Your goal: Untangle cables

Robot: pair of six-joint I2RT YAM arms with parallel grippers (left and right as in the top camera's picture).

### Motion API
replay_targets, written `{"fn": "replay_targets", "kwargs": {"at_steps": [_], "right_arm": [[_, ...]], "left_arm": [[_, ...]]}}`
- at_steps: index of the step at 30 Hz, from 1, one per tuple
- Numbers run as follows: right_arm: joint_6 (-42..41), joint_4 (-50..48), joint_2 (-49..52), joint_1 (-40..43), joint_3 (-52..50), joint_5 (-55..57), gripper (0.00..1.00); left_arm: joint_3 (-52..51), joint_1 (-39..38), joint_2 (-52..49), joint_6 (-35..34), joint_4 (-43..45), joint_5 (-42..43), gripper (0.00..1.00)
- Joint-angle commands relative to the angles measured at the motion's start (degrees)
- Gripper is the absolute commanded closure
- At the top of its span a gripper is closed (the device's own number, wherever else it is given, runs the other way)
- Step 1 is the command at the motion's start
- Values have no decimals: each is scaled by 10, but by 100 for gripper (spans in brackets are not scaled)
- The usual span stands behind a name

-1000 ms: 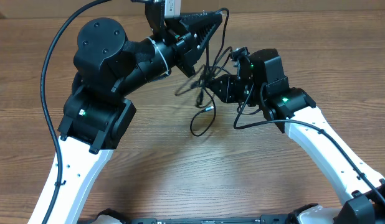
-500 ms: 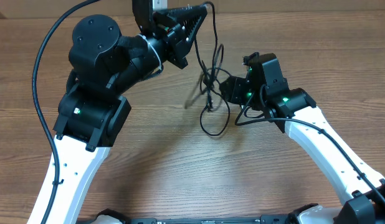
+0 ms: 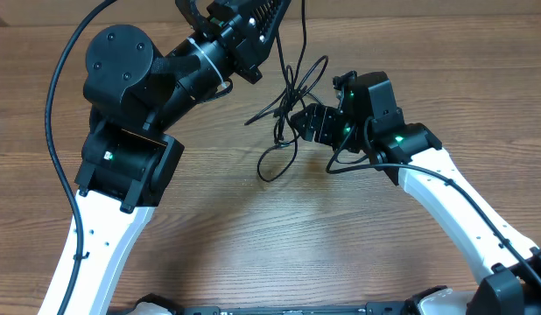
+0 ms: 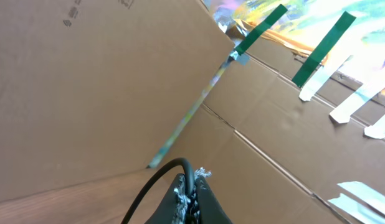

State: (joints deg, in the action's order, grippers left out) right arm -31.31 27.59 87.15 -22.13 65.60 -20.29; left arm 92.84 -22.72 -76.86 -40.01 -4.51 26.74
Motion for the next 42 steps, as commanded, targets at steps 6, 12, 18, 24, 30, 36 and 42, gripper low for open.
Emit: {"fn": "replay_targets", "kwargs": {"at_steps": [6,12,18,24,30,36,42], "right_arm": [[-9,-20,59,0,11,27,35],[9,-45,91,1,11,53,93],[55,19,90,5,11,191,96],[57,110,86,42,14,347,96],[64,169,54,101,54,385,96],[78,213,12,125,139,389,96],[120,212,-21,118,205,311,96]], "left_arm": [[17,3,12,-25,31,13,96],[17,3,12,46,-64,-39,96],[17,4,12,158,-231,-293,96],[17,63,12,167,-323,-483,96],[17,159,12,169,-330,-479,96],[17,219,11,169,-330,-482,96],[17,234,9,145,-349,-422,96]]}}
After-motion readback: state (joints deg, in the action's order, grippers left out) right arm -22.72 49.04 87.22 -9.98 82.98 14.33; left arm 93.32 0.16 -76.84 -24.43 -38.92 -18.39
